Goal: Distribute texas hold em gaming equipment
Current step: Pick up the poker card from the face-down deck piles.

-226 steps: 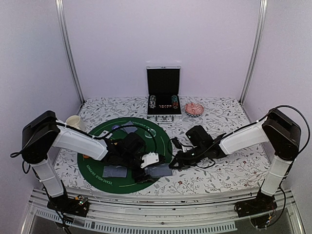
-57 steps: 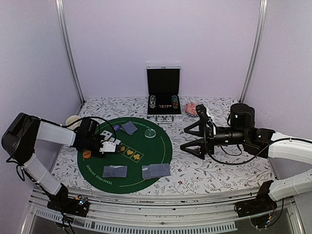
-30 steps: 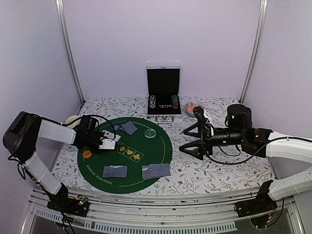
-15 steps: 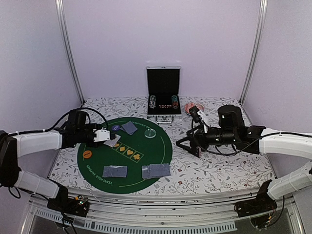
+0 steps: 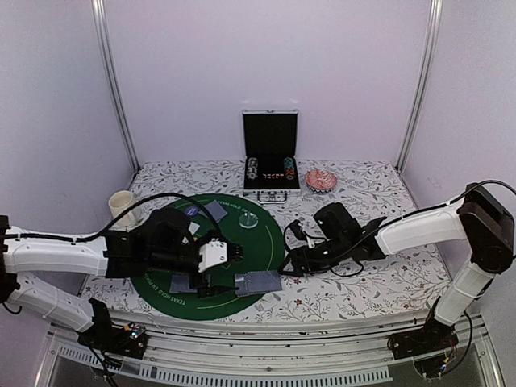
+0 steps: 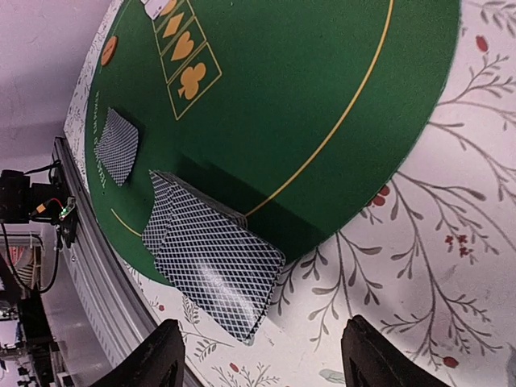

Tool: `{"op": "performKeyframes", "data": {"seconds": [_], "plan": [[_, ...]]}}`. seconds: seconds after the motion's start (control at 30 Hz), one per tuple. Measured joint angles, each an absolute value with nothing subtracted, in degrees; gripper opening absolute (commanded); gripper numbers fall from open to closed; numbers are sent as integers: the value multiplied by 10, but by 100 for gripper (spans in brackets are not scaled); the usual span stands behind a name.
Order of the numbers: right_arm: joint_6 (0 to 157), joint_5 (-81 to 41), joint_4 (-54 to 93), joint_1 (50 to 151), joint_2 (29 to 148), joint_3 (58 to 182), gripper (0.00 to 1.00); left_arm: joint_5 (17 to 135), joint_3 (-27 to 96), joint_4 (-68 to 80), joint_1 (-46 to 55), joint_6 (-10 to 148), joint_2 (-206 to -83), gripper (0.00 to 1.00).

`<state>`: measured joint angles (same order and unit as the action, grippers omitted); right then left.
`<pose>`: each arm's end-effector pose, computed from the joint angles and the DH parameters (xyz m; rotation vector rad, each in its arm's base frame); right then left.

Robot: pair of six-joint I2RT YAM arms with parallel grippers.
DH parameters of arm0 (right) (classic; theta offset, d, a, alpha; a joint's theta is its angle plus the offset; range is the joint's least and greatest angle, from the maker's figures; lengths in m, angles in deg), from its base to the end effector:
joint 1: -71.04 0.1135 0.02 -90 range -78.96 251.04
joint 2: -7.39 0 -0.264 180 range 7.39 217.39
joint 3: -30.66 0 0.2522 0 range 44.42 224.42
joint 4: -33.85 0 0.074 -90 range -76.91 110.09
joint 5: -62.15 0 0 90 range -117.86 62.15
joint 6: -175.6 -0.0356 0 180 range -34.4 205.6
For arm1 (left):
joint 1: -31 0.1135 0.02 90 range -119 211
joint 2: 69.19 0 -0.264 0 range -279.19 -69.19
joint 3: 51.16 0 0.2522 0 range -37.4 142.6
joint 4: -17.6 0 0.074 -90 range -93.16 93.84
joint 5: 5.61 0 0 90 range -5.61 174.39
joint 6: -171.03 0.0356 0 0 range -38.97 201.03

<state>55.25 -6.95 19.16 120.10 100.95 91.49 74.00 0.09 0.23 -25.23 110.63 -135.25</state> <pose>0.2008 0.2509 0.1617 -0.6089 2.5430 1.0194 0.1331 -0.2105 0.2323 1.5468 1.5048 -0.4648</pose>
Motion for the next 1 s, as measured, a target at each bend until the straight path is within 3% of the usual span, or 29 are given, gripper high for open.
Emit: {"op": "performKeyframes", "data": {"seconds": [0.27, 0.6, 0.8, 1.0], "plan": [[499, -46, 222, 1216, 1085, 928, 64, 765, -14, 69, -291, 1033, -1492, 98], [490, -50, 225, 1231, 1114, 952, 34, 774, -4, 121, -291, 1008, -1584, 98], [493, -54, 219, 1232, 1114, 954, 5, 774, 3, 143, -291, 1007, -1608, 98], [501, -57, 212, 1232, 1114, 959, 3, 774, 3, 148, -291, 1011, -1613, 98]]}}
